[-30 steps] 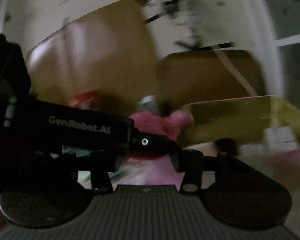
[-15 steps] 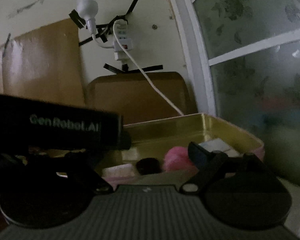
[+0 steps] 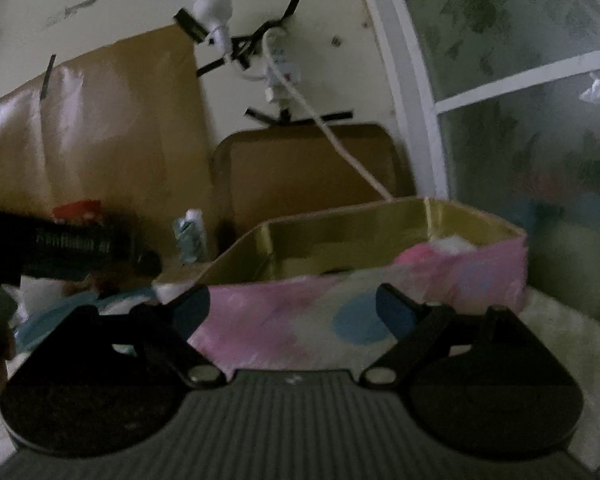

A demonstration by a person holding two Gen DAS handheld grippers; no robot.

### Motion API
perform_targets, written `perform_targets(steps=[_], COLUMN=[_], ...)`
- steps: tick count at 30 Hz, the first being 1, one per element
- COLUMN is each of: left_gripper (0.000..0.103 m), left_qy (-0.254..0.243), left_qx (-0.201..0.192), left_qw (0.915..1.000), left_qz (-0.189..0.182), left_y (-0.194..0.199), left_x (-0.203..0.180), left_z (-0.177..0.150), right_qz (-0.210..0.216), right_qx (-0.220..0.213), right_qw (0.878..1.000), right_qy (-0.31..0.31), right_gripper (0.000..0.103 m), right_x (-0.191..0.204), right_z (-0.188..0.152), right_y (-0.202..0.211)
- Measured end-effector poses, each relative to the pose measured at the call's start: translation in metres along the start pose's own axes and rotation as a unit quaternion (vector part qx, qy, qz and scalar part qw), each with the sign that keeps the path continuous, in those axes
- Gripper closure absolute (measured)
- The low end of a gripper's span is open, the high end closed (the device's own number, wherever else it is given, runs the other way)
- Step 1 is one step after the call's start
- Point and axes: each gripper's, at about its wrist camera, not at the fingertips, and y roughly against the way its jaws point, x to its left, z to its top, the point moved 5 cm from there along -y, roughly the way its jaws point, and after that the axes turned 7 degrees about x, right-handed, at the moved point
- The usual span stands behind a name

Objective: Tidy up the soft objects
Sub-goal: 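Move the right gripper back over the table items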

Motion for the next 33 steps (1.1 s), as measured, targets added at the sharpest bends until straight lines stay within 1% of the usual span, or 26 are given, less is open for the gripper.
perform_targets(steps=[3, 5, 9, 11, 15, 21, 24, 27, 28, 33], left_gripper=[0.010, 0.010, 0.010, 0.010, 0.010, 0.010, 0.009, 0.008, 0.006, 0.005], left_qy=[0.006, 0.015, 0.026, 0.028, 0.038, 0.069, 0.072, 0.088, 0.090, 0.072], left_qx=[0.026, 0.038, 0.052, 0.057, 0.066, 0.079, 0.081, 0.092, 0.093, 0.092], left_qw=[0.9994, 0.9986, 0.9968, 0.9959, 0.9938, 0.9912, 0.9900, 0.9892, 0.9893, 0.9920], left_qz=[0.023, 0.034, 0.055, 0.064, 0.080, 0.081, 0.090, 0.072, 0.067, 0.047], left_y=[-0.004, -0.005, -0.004, -0.001, -0.002, -0.006, -0.008, -0.013, -0.013, -0.013], left_x=[0.022, 0.037, 0.061, 0.072, 0.092, 0.118, 0.130, 0.138, 0.139, 0.133], left_z=[-0.018, -0.027, -0.042, -0.049, -0.060, -0.070, -0.071, -0.073, -0.073, -0.073], right_qz=[0.015, 0.026, 0.060, 0.068, 0.080, 0.088, 0.089, 0.086, 0.086, 0.086], right_qx=[0.026, 0.044, 0.073, 0.090, 0.119, 0.143, 0.158, 0.172, 0.177, 0.194], right_qw=[1.000, 0.999, 0.995, 0.994, 0.990, 0.985, 0.983, 0.980, 0.979, 0.975], right_qy=[0.004, 0.010, 0.012, 0.012, 0.017, 0.038, 0.041, 0.048, 0.050, 0.061], right_gripper=[0.013, 0.016, 0.020, 0.025, 0.026, 0.026, 0.026, 0.026, 0.026, 0.025], right_x=[0.013, 0.024, 0.044, 0.052, 0.068, 0.087, 0.093, 0.096, 0.098, 0.102], right_z=[-0.007, -0.010, -0.019, -0.024, -0.032, -0.041, -0.044, -0.047, -0.048, -0.050], right_y=[-0.001, -0.003, -0.005, -0.007, -0.011, -0.016, -0.020, -0.024, -0.025, -0.029])
